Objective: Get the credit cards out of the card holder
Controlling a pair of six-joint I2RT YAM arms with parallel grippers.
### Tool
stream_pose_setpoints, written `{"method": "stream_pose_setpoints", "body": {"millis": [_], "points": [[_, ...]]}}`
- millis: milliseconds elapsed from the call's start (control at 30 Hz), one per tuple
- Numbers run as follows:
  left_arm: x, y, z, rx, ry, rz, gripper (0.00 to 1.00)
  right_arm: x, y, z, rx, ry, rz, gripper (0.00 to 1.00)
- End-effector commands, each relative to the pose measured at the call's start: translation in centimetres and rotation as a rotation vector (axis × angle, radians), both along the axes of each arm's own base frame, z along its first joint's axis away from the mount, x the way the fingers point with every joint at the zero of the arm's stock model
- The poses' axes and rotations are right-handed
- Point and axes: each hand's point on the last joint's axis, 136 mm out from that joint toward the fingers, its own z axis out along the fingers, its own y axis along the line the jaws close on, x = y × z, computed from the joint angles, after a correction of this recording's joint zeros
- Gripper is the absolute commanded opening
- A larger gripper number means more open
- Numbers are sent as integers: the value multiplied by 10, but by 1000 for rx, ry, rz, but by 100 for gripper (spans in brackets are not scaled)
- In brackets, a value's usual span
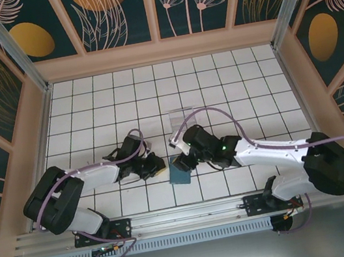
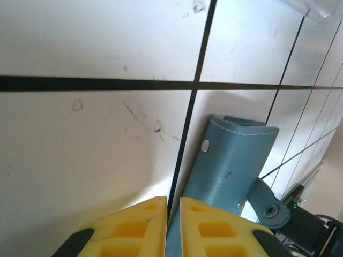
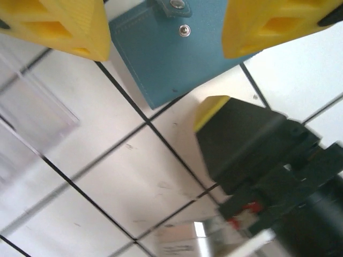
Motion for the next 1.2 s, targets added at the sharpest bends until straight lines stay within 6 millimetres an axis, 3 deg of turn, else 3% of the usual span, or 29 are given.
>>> {"method": "stream_pose_setpoints", "body": {"millis": [0, 133, 233, 433, 633, 800, 1167], "points": [[5, 6, 10, 63, -40, -13, 17, 15, -17, 16, 49, 61, -243, 62], [10, 7, 17, 90, -62, -20, 17, 25, -30, 12, 115, 207, -516, 61], [12, 10, 19, 113, -74, -20, 18, 20, -31, -3, 106, 377, -669, 60], [12, 18, 17, 155, -88, -15, 18, 4, -24, -29, 46, 529, -792, 78], [11, 21, 14, 163, -93, -12, 19, -9, -18, -63, -136, 561, -811, 81], [9, 21, 13, 161, -89, -17, 19, -16, -25, -81, -219, 569, -825, 70], [11, 19, 14, 157, -86, -20, 18, -24, -47, -73, -195, 558, -870, 38]]}}
